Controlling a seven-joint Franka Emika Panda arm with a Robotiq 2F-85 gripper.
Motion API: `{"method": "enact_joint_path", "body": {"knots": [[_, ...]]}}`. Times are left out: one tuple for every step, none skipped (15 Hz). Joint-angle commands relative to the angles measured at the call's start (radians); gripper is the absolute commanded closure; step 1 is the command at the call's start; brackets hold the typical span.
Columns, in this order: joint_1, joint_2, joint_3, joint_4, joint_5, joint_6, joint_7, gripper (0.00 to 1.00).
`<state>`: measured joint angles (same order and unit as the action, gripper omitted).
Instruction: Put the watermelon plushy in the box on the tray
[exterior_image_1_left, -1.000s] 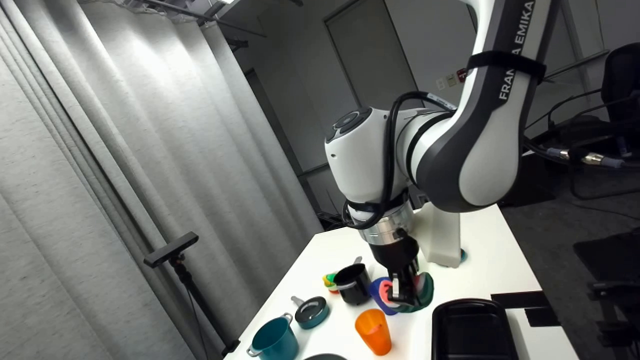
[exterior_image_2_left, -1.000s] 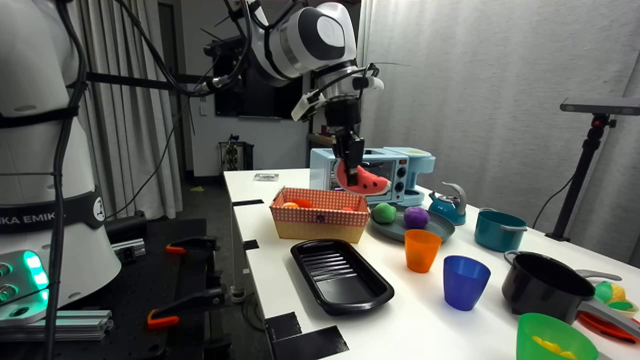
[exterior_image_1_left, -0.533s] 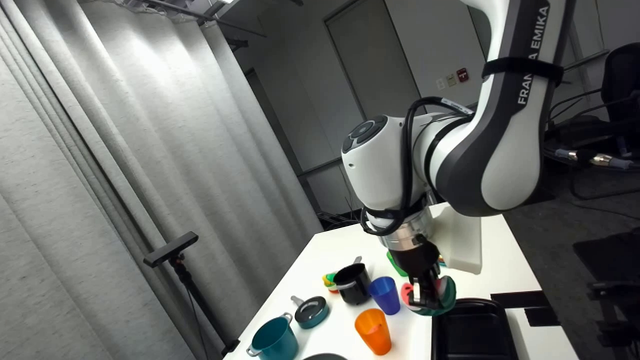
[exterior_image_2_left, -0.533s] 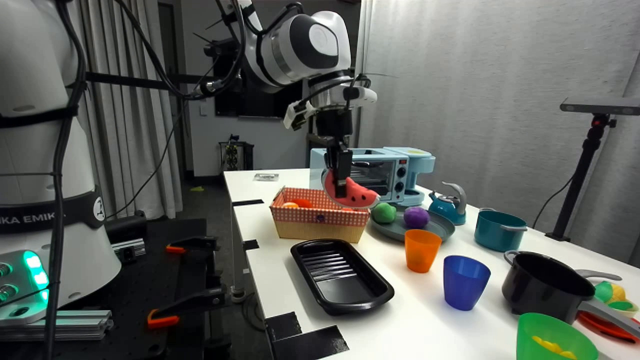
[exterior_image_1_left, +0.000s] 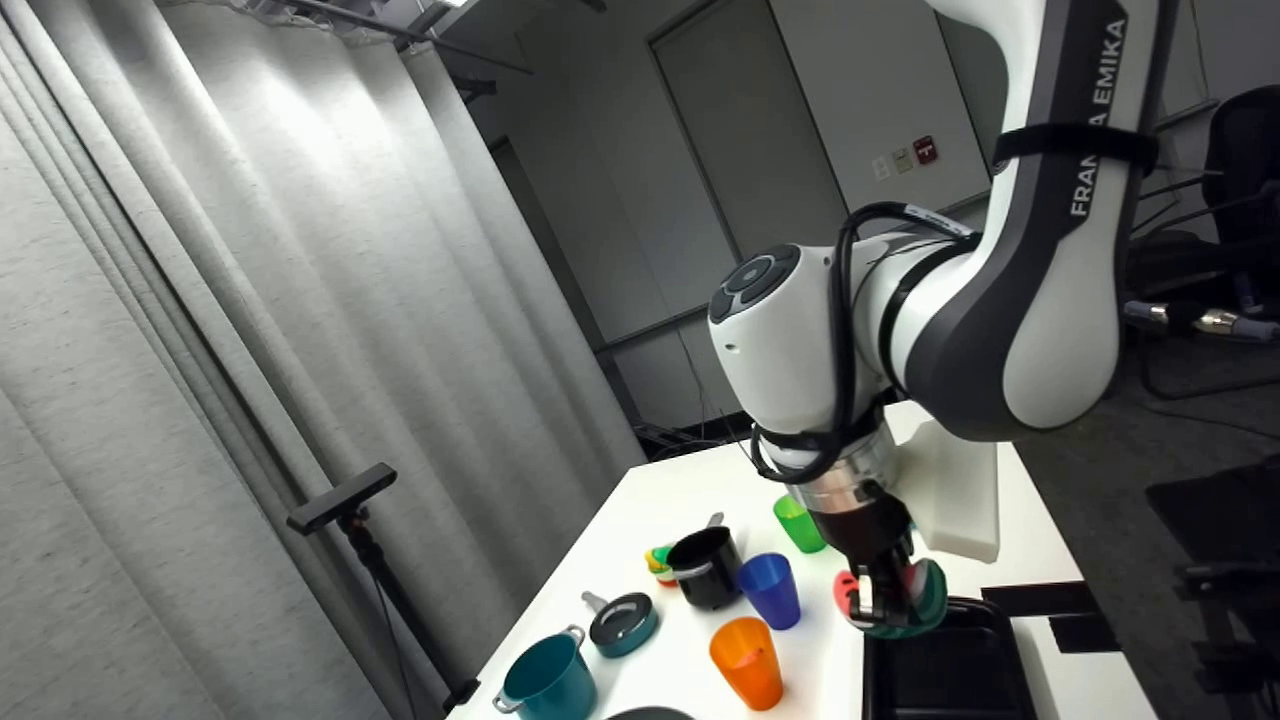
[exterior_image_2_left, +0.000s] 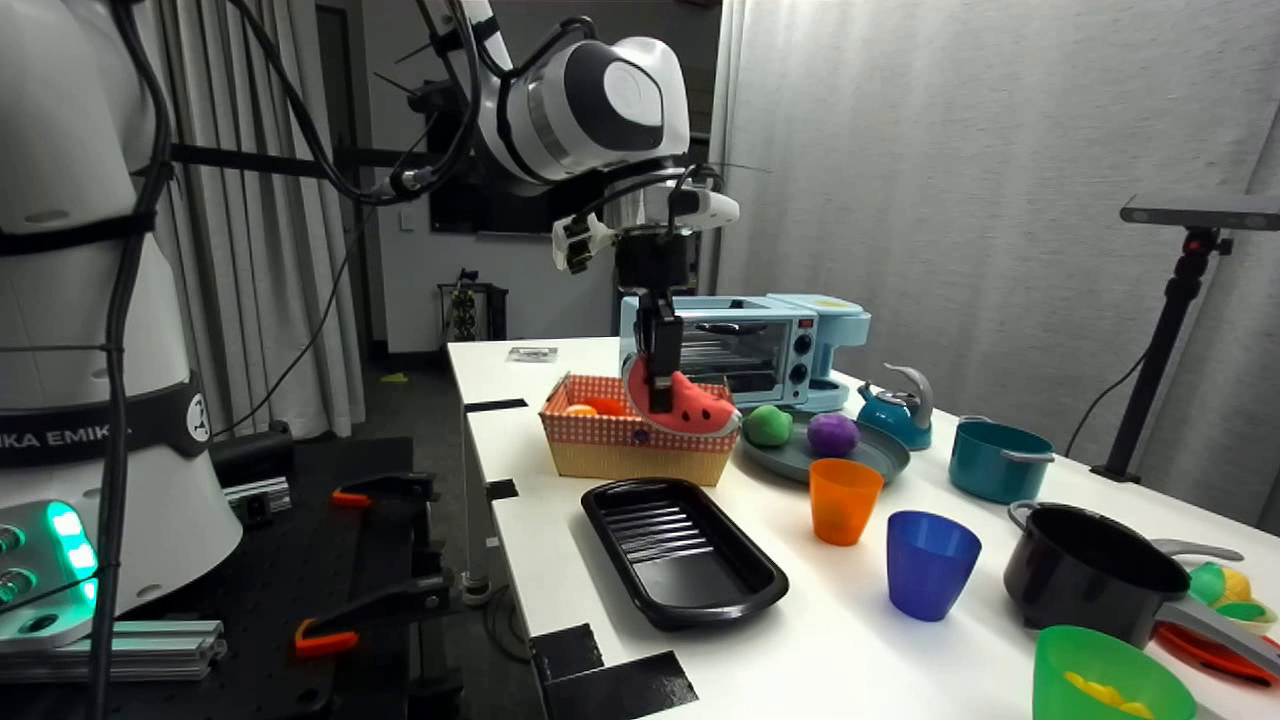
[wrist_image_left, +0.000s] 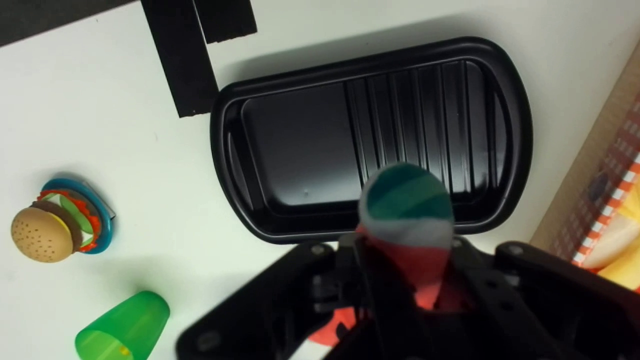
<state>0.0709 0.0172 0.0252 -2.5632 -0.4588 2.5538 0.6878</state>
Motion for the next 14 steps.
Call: {"method": "enact_joint_path", "body": {"knots": [[-0.010, -0.029, -0.001, -0.027, -0.038, 0.005, 0.043, 0.97], [-0.010, -0.029, 0.000, -0.027, -0.036, 0.004, 0.043, 0.68], [-0.009, -0.028, 0.000, -0.026, -0.035, 0.002, 0.041, 0.61], [-0.009, -0.028, 0.000, -0.026, -0.034, 0.001, 0.040, 0.54], [-0.009, -0.030, 0.000, -0.027, -0.034, -0.001, 0.039, 0.47], [-0.009, -0.031, 0.000, -0.027, -0.034, -0.002, 0.039, 0.38], [-0.009, -0.032, 0.000, -0.028, -0.035, -0.004, 0.037, 0.31], [-0.009, -0.033, 0.000, -0.029, -0.035, -0.005, 0.037, 0.24], [-0.009, -0.034, 0.000, -0.029, -0.035, -0.007, 0.036, 0.16], [-0.009, -0.035, 0.001, -0.029, -0.035, -0.008, 0.036, 0.10], [-0.009, -0.035, 0.001, -0.029, -0.034, -0.009, 0.034, 0.03], [-0.008, -0.035, 0.002, -0.029, -0.033, -0.009, 0.033, 0.00], [-0.007, -0.035, 0.003, -0.028, -0.032, -0.009, 0.032, 0.00], [-0.006, -0.035, 0.004, -0.028, -0.030, -0.009, 0.031, 0.00]]}}
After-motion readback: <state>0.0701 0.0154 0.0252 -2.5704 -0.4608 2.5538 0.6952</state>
